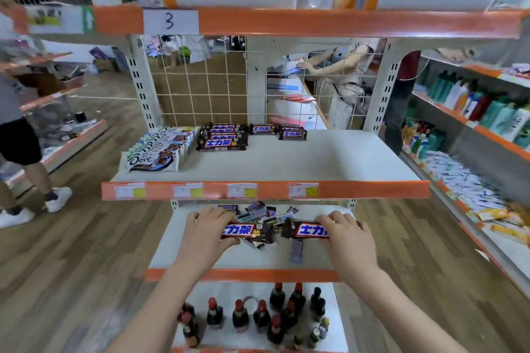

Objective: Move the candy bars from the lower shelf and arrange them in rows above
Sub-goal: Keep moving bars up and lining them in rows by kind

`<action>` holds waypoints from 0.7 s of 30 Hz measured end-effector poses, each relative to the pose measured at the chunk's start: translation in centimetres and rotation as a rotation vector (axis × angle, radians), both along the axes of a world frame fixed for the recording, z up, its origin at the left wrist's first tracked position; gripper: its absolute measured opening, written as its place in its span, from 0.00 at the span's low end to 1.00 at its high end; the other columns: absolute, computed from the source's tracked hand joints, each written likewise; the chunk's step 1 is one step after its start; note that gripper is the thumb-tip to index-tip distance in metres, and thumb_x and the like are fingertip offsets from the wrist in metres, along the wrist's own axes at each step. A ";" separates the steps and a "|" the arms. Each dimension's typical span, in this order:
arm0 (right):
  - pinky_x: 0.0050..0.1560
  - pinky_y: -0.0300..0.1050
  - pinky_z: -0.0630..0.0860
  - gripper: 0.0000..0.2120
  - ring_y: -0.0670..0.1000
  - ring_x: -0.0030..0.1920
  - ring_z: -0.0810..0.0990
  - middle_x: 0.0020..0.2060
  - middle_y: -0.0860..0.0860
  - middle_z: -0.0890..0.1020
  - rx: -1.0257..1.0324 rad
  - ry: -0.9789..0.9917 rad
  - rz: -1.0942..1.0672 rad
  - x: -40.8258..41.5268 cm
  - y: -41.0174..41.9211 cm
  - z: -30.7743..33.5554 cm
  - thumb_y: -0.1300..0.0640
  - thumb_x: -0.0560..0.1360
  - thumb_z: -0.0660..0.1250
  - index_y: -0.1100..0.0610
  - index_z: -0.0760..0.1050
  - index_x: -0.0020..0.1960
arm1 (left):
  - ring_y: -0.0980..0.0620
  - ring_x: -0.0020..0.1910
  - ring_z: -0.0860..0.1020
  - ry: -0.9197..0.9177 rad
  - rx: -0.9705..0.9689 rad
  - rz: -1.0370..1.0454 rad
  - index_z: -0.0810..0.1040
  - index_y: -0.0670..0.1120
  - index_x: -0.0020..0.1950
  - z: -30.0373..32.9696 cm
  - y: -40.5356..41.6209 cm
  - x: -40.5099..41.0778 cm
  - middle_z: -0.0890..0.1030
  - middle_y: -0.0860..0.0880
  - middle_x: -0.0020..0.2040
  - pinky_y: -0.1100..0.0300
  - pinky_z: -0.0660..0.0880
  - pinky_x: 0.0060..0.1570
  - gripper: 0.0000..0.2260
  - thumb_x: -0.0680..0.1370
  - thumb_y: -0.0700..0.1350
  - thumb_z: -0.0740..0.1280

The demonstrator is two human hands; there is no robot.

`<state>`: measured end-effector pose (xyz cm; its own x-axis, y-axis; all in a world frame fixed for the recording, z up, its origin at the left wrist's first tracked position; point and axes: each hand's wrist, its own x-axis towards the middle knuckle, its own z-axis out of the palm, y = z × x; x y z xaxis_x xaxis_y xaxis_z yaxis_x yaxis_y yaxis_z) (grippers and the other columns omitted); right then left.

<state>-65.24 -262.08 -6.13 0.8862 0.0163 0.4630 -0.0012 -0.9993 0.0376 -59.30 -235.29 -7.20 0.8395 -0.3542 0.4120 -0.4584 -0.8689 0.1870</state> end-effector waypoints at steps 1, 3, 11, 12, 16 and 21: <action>0.29 0.44 0.72 0.26 0.51 0.32 0.80 0.32 0.46 0.79 -0.010 -0.016 0.007 0.5 0.1 0.5 0.57 0.44 0.84 0.48 0.82 0.40 | 0.54 0.50 0.71 -0.013 -0.003 0.004 0.79 0.54 0.47 0.6 0.1 0.3 0.79 0.57 0.44 0.57 0.57 0.42 0.17 0.62 0.54 0.77; 0.29 0.44 0.72 0.27 0.52 0.33 0.80 0.32 0.47 0.80 -0.022 -0.040 0.012 1.6 0.3 1.3 0.58 0.43 0.84 0.49 0.82 0.41 | 0.53 0.51 0.73 -0.030 0.004 0.011 0.79 0.54 0.47 1.7 0.3 1.0 0.79 0.56 0.45 0.57 0.58 0.42 0.16 0.63 0.54 0.77; 0.30 0.45 0.73 0.24 0.53 0.32 0.80 0.34 0.48 0.81 -0.017 -0.141 0.057 6.6 1.2 4.2 0.58 0.47 0.84 0.50 0.82 0.42 | 0.49 0.50 0.74 -0.060 -0.036 0.037 0.79 0.53 0.51 5.6 0.8 5.0 0.79 0.55 0.47 0.55 0.61 0.44 0.15 0.66 0.53 0.75; 0.30 0.45 0.73 0.24 0.53 0.32 0.80 0.34 0.48 0.81 -0.017 -0.150 0.061 7.3 1.4 4.6 0.58 0.47 0.84 0.50 0.82 0.42 | 0.50 0.52 0.74 -0.058 -0.047 0.038 0.79 0.53 0.52 6.1 0.8 5.6 0.79 0.56 0.48 0.55 0.61 0.46 0.14 0.67 0.53 0.74; 0.30 0.45 0.72 0.23 0.54 0.33 0.80 0.34 0.48 0.81 -0.015 -0.159 0.053 10.4 1.7 5.9 0.58 0.49 0.83 0.50 0.82 0.43 | 0.50 0.56 0.72 -0.089 -0.054 0.066 0.79 0.53 0.53 7.7 1.1 8.3 0.78 0.55 0.51 0.52 0.62 0.53 0.15 0.68 0.52 0.73; 0.34 0.47 0.73 0.24 0.53 0.37 0.81 0.38 0.48 0.81 -0.049 -0.102 0.038 14.1 2.5 7.2 0.55 0.51 0.84 0.50 0.82 0.45 | 0.46 0.53 0.76 -0.099 -0.028 0.084 0.81 0.52 0.51 8.4 1.8 12.4 0.80 0.53 0.49 0.49 0.66 0.49 0.17 0.64 0.53 0.77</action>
